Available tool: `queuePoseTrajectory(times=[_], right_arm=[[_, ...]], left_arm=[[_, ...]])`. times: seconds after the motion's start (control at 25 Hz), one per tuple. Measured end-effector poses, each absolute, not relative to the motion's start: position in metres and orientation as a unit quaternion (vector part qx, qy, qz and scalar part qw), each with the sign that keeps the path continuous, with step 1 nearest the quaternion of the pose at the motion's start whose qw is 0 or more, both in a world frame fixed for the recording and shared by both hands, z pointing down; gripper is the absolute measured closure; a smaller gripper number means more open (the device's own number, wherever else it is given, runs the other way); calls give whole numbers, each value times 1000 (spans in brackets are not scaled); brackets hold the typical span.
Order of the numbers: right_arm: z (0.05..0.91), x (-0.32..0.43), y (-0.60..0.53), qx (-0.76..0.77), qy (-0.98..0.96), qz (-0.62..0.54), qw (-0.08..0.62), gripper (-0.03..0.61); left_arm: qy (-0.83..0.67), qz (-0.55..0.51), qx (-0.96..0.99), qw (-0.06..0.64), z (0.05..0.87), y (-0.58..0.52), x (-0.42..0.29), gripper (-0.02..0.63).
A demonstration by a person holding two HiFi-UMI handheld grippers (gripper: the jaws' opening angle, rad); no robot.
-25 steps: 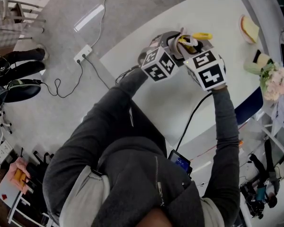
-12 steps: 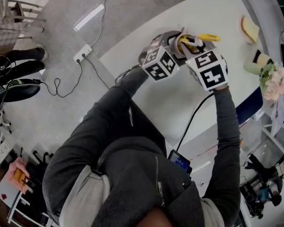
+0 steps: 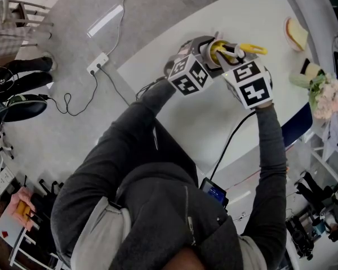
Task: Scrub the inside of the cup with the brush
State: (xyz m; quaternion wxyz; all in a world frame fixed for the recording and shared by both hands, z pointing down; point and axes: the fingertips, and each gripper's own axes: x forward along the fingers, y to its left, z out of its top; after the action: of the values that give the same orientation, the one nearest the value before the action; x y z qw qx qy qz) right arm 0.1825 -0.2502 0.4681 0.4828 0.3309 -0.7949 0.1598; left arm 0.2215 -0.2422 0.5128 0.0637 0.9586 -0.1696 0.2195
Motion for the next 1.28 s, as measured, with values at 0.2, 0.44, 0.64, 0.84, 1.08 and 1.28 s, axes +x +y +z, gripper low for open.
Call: queuePoseTrajectory(times=[0.2, 0.44, 0.64, 0.84, 1.08, 1.28], right_arm=[[466, 185, -248, 331, -793, 163, 484, 494], [465, 187, -244, 329, -791, 165, 488, 494], [466, 187, -239, 329, -789, 169, 491, 494], [466, 184, -235, 325, -790, 170, 492, 494], [464, 183, -235, 327, -789, 172, 490, 494], [465, 180, -235, 328, -790, 173, 487, 494]], left_arm=[[-170, 219, 959, 64, 512, -243, 222, 184], [-170, 219, 959, 64, 511, -244, 223, 184], [-170, 219, 959, 63, 512, -243, 223, 184], [-170, 219, 959, 63, 512, -242, 222, 184], [-170, 219, 959, 64, 512, -243, 223, 184], [-170, 220, 958, 64, 512, -243, 223, 184]])
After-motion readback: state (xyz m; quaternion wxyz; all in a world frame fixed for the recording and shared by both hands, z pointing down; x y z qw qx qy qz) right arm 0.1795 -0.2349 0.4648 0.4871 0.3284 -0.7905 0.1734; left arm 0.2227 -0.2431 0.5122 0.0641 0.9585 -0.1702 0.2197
